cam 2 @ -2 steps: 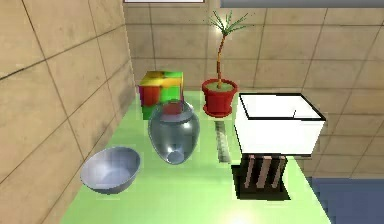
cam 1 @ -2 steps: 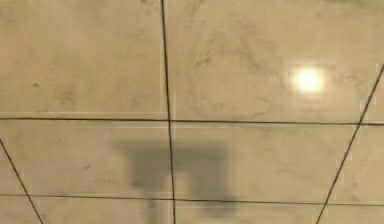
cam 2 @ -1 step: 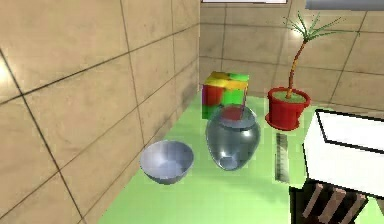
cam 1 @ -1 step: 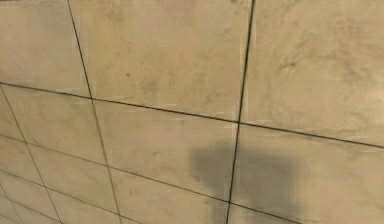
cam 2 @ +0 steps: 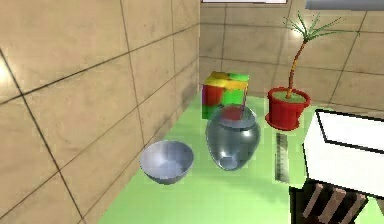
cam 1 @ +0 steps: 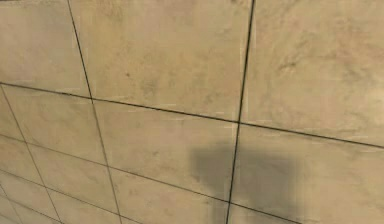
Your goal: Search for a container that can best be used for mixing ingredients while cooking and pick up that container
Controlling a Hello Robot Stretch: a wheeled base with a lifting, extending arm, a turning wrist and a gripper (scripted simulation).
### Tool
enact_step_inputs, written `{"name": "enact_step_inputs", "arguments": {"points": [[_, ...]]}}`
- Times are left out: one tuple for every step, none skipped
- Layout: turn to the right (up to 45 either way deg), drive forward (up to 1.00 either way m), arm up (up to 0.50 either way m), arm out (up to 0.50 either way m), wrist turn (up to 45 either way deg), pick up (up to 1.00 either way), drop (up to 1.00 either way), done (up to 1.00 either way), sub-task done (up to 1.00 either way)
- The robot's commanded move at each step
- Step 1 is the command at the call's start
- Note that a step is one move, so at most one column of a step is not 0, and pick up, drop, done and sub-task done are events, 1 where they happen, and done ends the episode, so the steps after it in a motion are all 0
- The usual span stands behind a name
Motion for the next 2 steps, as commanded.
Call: {"name": "enact_step_inputs", "arguments": {"points": [[0.0,0.0,0.38,0.0,0.0,0.0,0.0,0.0,0.0],[0.0,0.0,0.0,0.14,0.0,0.0,0.0,0.0,0.0]]}}
